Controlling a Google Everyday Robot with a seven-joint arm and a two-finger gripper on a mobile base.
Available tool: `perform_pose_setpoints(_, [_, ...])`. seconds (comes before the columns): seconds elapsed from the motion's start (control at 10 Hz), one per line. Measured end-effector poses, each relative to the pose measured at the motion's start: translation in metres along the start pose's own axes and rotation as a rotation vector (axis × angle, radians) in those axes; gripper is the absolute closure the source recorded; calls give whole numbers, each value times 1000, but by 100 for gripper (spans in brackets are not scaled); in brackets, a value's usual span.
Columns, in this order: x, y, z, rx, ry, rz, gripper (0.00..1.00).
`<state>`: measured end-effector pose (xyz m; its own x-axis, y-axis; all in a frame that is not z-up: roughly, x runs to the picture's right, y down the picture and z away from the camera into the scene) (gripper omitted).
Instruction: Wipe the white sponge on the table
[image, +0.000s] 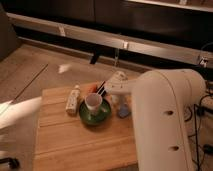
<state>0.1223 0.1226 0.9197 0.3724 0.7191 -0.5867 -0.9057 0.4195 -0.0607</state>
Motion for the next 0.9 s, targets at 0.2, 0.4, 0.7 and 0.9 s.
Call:
perform_pose_setpoints(0.2, [10,-37,-1,55,28,50,100])
perform_pose_setpoints(0.4, [0,-54,0,81,30,56,100])
perform_pose_setpoints(0.7, [-42,-51,15,53,-16,26,100])
perform_pose_setpoints(0.9, [-68,-39,25,20,-49,1,100])
